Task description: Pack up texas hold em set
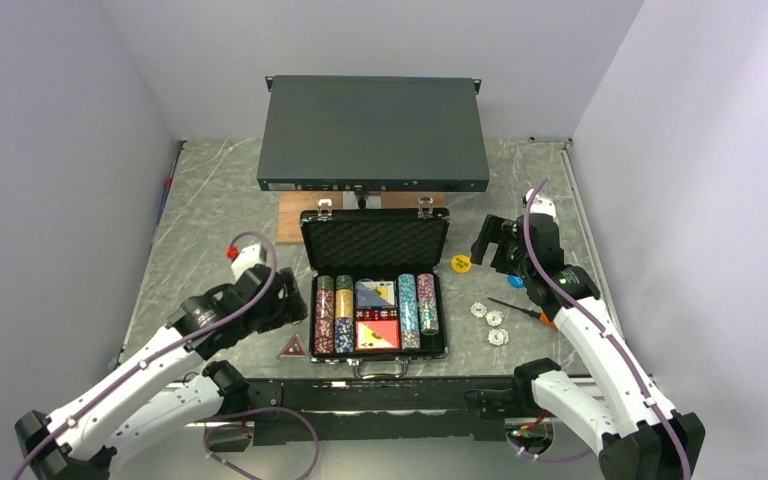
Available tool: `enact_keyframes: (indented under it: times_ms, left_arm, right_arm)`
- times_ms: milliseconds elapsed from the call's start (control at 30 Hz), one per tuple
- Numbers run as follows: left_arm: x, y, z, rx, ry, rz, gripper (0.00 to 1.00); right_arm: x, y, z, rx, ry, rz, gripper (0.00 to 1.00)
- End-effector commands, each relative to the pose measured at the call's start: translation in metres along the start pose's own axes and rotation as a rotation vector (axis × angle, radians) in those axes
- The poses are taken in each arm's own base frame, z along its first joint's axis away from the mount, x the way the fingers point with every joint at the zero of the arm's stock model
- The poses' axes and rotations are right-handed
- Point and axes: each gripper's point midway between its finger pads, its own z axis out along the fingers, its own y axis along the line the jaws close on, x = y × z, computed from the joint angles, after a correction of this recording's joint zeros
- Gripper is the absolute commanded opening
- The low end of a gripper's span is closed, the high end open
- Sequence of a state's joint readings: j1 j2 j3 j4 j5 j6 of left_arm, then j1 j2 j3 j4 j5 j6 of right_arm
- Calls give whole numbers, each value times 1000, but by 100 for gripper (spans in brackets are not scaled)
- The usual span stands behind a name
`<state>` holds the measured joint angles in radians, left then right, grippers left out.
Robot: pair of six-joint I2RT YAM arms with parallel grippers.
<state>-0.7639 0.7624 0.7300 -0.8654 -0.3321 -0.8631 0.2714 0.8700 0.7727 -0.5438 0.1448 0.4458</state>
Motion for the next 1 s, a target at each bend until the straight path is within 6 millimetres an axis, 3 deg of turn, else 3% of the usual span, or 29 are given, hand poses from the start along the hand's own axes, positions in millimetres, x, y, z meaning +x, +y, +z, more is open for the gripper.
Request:
enact_keyframes:
  times_ms: [0, 100, 300, 467, 967]
  left_arm:
    - [36, 38, 3, -161, 62, -375, 99]
    - [52, 39, 17, -153, 119, -356, 99]
    - [74, 67, 33, -370, 245, -358, 99]
    - [78, 61, 47, -333, 262, -380, 99]
    - [93, 56, 57, -338, 350, -364, 95]
  right_arm:
    - [-7, 9, 2, -41, -32, 21, 100]
    - [-6, 9, 2, -44, -28, 22, 100]
    - [-8, 9, 0, -43, -32, 22, 100]
    - [-9, 8, -2, -39, -34, 20, 100]
    - [-5, 11, 2, -53, -22, 29, 100]
